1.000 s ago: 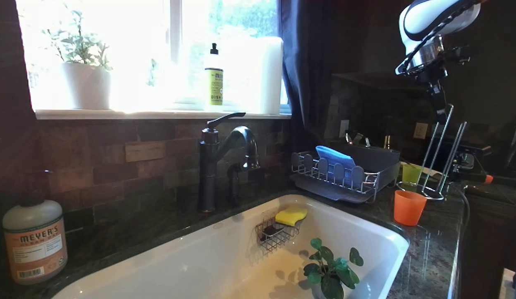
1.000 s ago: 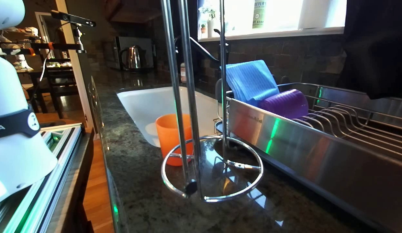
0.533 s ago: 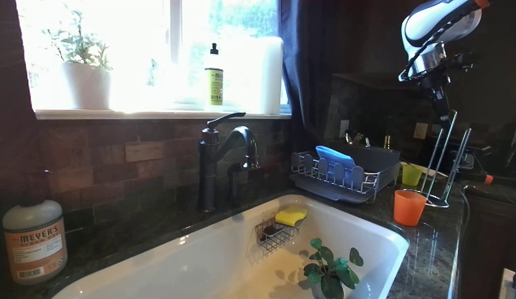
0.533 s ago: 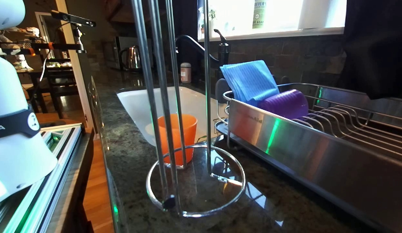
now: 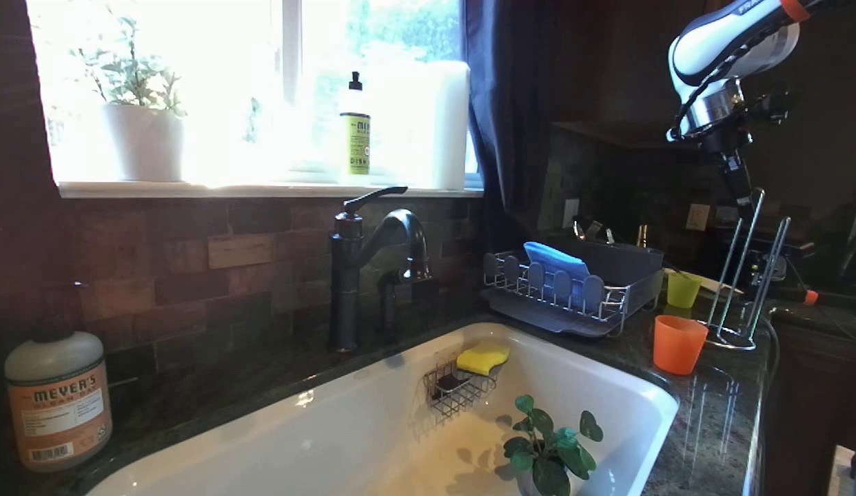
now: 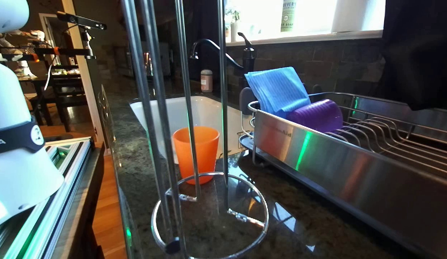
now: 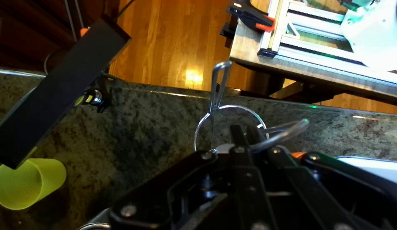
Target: Remove the silver holder from the dish rack and put it on the counter.
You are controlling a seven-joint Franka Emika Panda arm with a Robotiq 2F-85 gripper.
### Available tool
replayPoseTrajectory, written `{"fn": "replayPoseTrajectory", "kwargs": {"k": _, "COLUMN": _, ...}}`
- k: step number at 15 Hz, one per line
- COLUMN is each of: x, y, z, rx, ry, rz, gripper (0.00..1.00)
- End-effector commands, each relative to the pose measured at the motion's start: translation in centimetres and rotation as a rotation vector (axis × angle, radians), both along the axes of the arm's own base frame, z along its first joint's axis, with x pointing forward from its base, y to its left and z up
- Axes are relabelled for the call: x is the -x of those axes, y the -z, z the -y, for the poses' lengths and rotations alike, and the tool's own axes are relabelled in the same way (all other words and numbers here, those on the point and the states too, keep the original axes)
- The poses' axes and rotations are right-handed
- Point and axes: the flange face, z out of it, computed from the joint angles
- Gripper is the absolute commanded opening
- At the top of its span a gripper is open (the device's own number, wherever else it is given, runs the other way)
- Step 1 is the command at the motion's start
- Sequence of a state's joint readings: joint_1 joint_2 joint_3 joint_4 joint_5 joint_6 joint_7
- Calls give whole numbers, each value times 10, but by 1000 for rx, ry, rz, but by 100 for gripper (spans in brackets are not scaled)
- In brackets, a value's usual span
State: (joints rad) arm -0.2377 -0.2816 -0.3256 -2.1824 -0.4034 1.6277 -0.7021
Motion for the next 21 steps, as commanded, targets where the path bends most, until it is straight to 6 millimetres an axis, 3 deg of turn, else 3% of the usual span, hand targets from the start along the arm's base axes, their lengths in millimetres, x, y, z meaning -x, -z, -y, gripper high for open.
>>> {"fn": "replayPoseTrajectory", "kwargs": {"k": 1, "x": 4, "y": 4, "z": 4, "rx": 30, "ry": 39, "rz": -17, "gripper": 2}}
{"fn": "replayPoseTrajectory", "kwargs": {"k": 21, "x": -9, "y": 29, "z": 32, "rx": 92, "ry": 76, "rz": 52, "gripper": 2}}
